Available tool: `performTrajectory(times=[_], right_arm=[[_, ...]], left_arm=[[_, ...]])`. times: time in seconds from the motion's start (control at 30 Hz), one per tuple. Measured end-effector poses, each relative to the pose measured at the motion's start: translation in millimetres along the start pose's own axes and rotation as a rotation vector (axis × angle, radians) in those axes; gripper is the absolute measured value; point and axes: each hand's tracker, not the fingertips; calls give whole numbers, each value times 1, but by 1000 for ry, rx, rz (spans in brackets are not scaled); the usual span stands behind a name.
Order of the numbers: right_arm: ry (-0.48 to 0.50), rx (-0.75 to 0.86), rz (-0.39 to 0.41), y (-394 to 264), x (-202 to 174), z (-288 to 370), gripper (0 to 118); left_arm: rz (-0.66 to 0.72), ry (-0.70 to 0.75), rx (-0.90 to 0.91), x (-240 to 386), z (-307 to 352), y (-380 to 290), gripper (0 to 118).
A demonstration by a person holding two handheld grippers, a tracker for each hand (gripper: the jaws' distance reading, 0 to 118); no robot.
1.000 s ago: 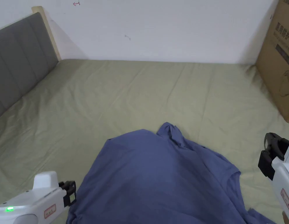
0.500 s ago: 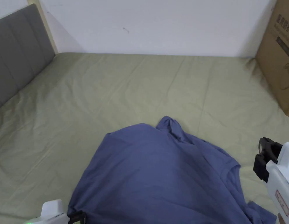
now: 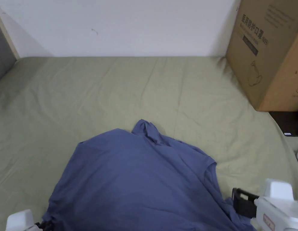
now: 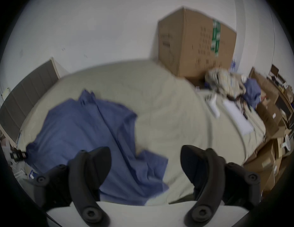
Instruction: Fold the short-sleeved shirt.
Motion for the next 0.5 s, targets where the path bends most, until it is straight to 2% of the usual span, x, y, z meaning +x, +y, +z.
performTrajectory(times=[0.13,0.23,0.3,0.37,0.4,0.43,0.47,0.5], right_arm=[[-21,-184,-3,-34,2,-29,91],[-18,-238,-28,-48,-6,-37,91],[-8,-249,-37,-50,-8,-40,85],[-7,-268,-46,-50,-12,-42,68],[17,-274,-56,-50,-12,-44,52],[59,-287,-65,-49,-13,-45,30],[95,-282,-83,-49,-15,-43,14],[113,-273,-81,-48,-17,-41,10]], left_arm=[[34,-27,29,0,6,11,4],[36,-26,32,2,5,12,4],[31,-28,30,3,5,13,4],[24,-27,26,4,5,12,4],[22,-26,25,6,6,12,4],[21,-25,25,6,6,12,4],[23,-24,25,6,6,12,4],[28,-25,25,5,7,12,4]])
